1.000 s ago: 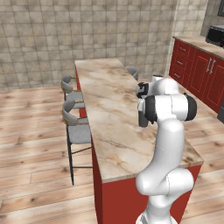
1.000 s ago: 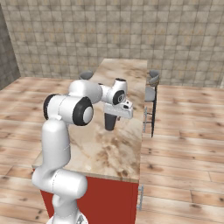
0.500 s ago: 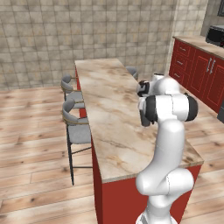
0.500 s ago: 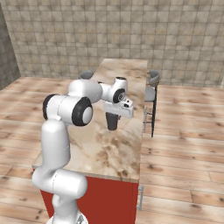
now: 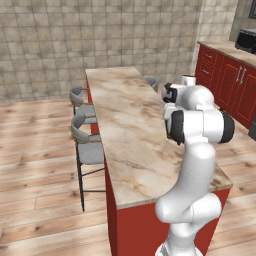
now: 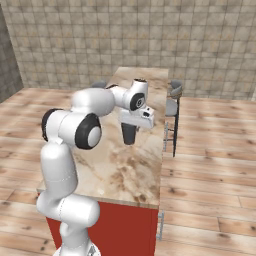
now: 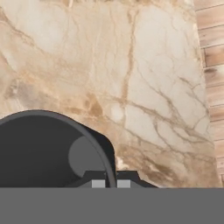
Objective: Pick the kettle and glass cup and place them in the sink. Then turn on the water.
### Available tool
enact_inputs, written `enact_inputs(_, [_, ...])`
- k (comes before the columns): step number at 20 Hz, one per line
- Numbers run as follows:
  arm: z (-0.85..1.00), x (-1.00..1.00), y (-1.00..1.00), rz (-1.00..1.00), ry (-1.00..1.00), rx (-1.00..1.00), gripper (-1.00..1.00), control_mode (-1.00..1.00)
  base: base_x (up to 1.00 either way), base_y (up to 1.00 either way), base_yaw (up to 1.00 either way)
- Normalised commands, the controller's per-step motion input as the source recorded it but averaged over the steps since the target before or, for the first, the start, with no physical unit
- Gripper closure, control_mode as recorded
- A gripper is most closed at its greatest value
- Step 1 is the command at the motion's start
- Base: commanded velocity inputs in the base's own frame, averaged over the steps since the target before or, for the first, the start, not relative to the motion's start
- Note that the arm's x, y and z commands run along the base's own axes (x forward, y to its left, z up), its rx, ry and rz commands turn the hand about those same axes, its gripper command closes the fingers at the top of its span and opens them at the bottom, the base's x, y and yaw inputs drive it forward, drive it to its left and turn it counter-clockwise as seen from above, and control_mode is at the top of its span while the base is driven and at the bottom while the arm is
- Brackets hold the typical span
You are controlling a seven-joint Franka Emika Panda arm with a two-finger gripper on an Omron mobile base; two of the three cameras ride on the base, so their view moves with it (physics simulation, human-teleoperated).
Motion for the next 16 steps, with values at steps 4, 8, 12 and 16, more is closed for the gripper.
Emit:
enact_inputs(4, [0.56,-0.47,0.00,0.00,0.00,0.00,1.00,-1.00,0.00,0.00,0.00])
enact_inputs(8, [0.46,-0.59,0.04,-0.03,0.00,0.00,1.00,-1.00,0.00,0.00,0.00])
enact_inputs(12, [0.39,-0.69,0.06,-0.04,0.00,0.00,1.00,-1.00,0.00,0.00,0.00])
enact_inputs(16, [0.42,-0.80,0.13,-0.01,0.00,0.00,1.00,-1.00,0.00,0.00,0.00])
